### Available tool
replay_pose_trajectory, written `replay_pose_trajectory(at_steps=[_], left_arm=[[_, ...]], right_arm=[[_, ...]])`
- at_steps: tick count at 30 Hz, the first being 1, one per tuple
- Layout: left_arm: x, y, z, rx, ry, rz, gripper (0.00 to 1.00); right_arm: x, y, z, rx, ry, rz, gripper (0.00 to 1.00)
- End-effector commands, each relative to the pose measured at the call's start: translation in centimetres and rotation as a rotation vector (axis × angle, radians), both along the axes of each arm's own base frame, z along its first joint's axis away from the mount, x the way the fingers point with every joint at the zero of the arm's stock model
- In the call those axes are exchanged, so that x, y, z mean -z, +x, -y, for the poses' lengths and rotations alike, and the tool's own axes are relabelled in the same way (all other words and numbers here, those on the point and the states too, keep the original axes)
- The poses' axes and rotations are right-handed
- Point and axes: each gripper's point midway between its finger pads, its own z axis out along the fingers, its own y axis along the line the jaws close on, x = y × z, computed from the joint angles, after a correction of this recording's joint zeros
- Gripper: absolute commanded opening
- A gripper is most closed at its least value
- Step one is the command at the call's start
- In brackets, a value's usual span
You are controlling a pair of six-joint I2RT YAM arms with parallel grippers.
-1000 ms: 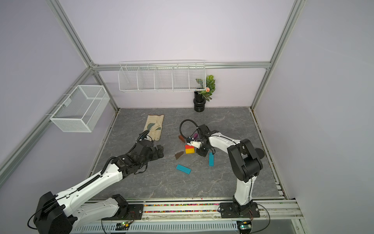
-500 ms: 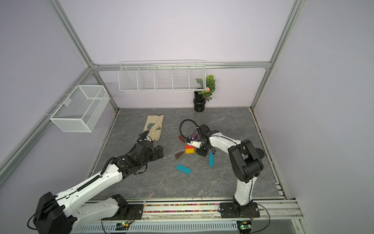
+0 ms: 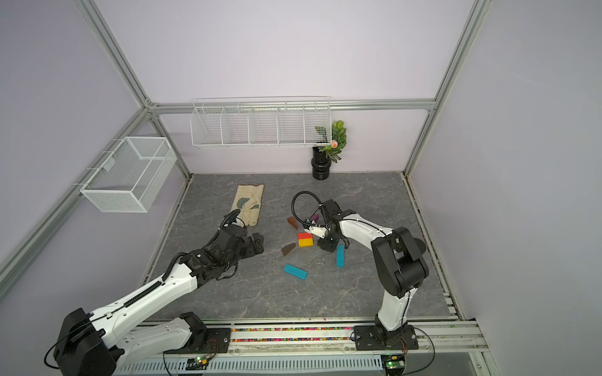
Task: Assemble a small pinwheel with building blocks
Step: Assemble the building block at the center of the board.
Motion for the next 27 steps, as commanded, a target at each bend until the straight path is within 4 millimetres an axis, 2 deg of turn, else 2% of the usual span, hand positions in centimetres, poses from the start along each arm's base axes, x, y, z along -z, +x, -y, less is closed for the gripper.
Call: replay_pose_trajectory(at_steps=[1, 18, 24, 27], left_arm=[[-0.1, 0.1, 0.2, -0.007, -0.018, -0.001, 0.99], [0.2, -0.2, -0.1, -0.013, -0.01, -0.003, 0.99], [0.1, -0.2, -0.3, -0.017, -0.008, 0.0, 1.0], [0.0, -0.2, -0.3, -0.017, -0.01, 0.004, 1.0]], right_arm=[[-0.5, -0.2, 0.9, 0.025, -0.013, 0.005, 0.52], [-0.3, 0.3, 1.6, 0.042, -0.035, 0.024, 0.51], [-0.6, 0.3, 1.4, 0.045, -0.023, 0.023, 0.51], [-1.4, 0.0, 0.9, 0.054, 0.009, 0.02, 0.52]])
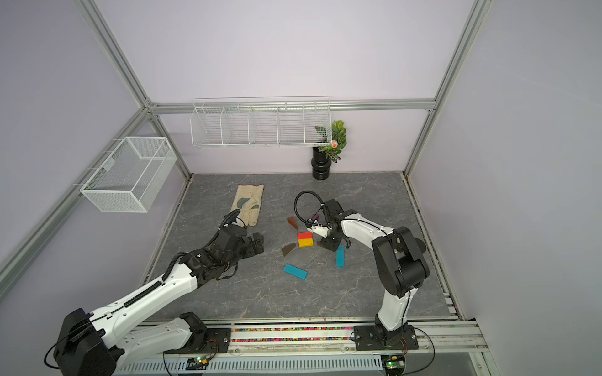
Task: Assemble a small pinwheel with building blocks
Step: Assemble the building block at the center of the board, then pick up the building block from the center of the board.
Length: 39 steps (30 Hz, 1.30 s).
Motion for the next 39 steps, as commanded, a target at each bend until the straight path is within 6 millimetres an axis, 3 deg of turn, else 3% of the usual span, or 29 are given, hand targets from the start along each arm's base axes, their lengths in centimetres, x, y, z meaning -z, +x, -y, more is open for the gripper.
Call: replay_pose_trajectory(at_steps=[1, 9, 15, 19, 20, 24, 39], left_arm=[[-0.1, -0.1, -0.4, -0.023, -0.01, 0.01, 1.0], [-2.5, 1.2, -1.6, -0.054, 0.033, 0.1, 1.0], [-3.4, 3.0, -3.4, -0.093, -0.009, 0.093, 1.0], [-3.9, 3.5, -4.4, -0.107, 0.007, 0.102, 1.0], [-3.9, 3.4, -4.5, -0.107, 0.012, 0.104, 1.0], [-3.6, 3.2, -4.7, -0.107, 0.022, 0.095, 1.0], [-2.3, 2.6, -5.0, -0.121, 0.02, 0.059, 1.0]], right_arm=[[-2.0, -0.5, -0.2, 0.034, 0.054, 0.013, 0.52], [-7.2, -2.3, 0.5, 0.283, 0.174, 0.055, 0.61], [-8.4, -3.9, 4.1, 0.733, 0.233, 0.092, 0.71], [-6.5, -5.8, 6.2, 0.991, 0.245, 0.059, 0.71], [-5.0, -6.7, 6.7, 1.029, 0.224, 0.031, 0.72], [-2.2, -7.8, 6.2, 1.087, 0.222, -0.058, 0.72], [2.6, -7.0, 5.2, 1.134, 0.167, -0.142, 0.63]])
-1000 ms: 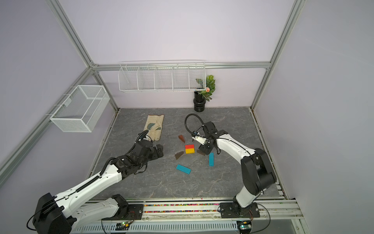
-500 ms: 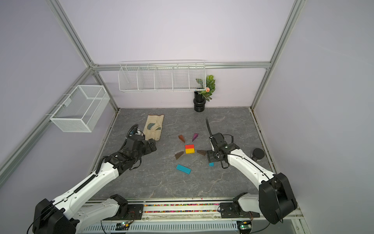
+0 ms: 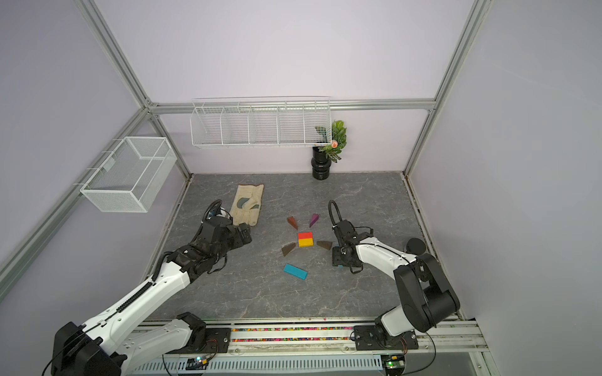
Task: Assemble a small pinwheel with building blocks
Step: Pick up the building block from the center of the board.
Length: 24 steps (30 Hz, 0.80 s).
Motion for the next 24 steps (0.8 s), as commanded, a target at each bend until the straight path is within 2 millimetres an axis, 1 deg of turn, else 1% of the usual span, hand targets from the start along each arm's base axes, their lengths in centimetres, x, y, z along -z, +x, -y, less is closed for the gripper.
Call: replay_pose_trajectory(at_steps=[1, 3, 5, 7, 9, 12, 14, 17, 19, 21, 22, 24], left_arm=[[0.1, -0.2, -0.5, -0.017, -0.001, -0.008, 1.0], [-0.1, -0.3, -0.6, -0.021, 0.002, -0.004, 1.0], [-0.3, -0.3, -0.8, -0.028, 0.006, 0.0, 1.0], [-0.5, -0.3, -1.0, -0.033, 0.004, 0.007, 1.0], [-0.5, -0.1, -1.3, -0.04, 0.0, 0.007, 1.0], [-0.6, 0.6, -2.3, -0.053, -0.02, -0.01, 1.0], [-1.0, 1.3, -3.5, -0.071, -0.027, -0.024, 1.0], [-1.7, 2.2, -5.3, -0.086, -0.016, -0.036, 1.0], [-1.7, 2.6, -6.5, -0.093, 0.0, -0.043, 1.0], [-1.6, 3.1, -7.9, -0.115, -0.006, -0.05, 1.0], [-1.4, 3.4, -8.6, -0.123, -0.024, -0.056, 1.0], [-1.3, 4.2, -9.3, -0.119, -0.057, -0.051, 1.0]], right_arm=[[1.1, 0.2, -0.7, 0.013, 0.022, -0.027, 0.58], [1.4, 0.1, -0.7, 0.02, 0.016, -0.038, 0.45], [0.7, -0.1, -0.4, 0.034, 0.013, -0.022, 0.3], [-0.5, -0.2, -0.1, 0.041, 0.017, 0.008, 0.24], [-2.0, -0.5, 0.0, 0.035, 0.029, 0.033, 0.22], [-4.6, -1.1, -0.7, -0.002, 0.065, 0.069, 0.21], [-6.3, -1.5, -1.7, -0.038, 0.088, 0.097, 0.21], [-7.9, -2.2, -3.7, -0.095, 0.106, 0.124, 0.21], [-7.9, -2.7, -5.4, -0.126, 0.117, 0.126, 0.21], [-7.0, -3.1, -7.0, -0.154, 0.118, 0.112, 0.21], [-7.2, -2.8, -8.3, -0.17, 0.126, 0.116, 0.21], [-6.4, -2.8, -10.0, -0.203, 0.108, 0.107, 0.21]])
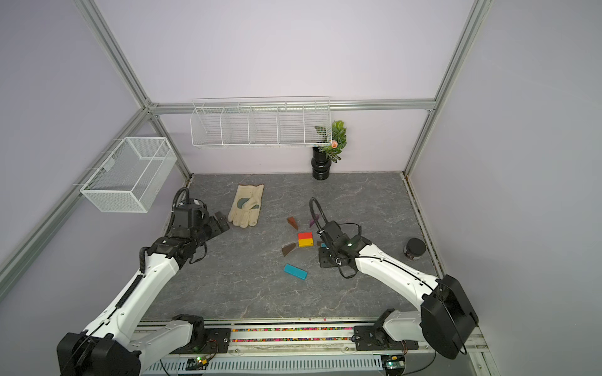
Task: Assemble a small pinwheel with building blocks
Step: Pick up the building block from the center of the board, then assemble the building block at the center of the board.
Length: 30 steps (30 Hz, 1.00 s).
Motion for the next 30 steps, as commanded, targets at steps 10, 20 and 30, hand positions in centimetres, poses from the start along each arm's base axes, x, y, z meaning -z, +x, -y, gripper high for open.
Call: replay_pose_trajectory(at_steps=[10, 20, 30], left_arm=[[2.5, 3.9, 2.7, 0.297, -0.107, -0.044, 1.0], [1.6, 5.3, 2.5, 0.327, -0.145, -0.03, 1.0], [1.4, 5.7, 3.0, 0.356, -0.179, -0.022, 1.0]], right_arm=[[5.4, 1.3, -5.1, -0.025, -0.086, -0.095, 0.24], [6.5, 1.5, -5.0, 0.004, -0.12, -0.117, 0.47], [5.8, 2.0, -5.1, -0.009, -0.143, -0.108, 0.5]])
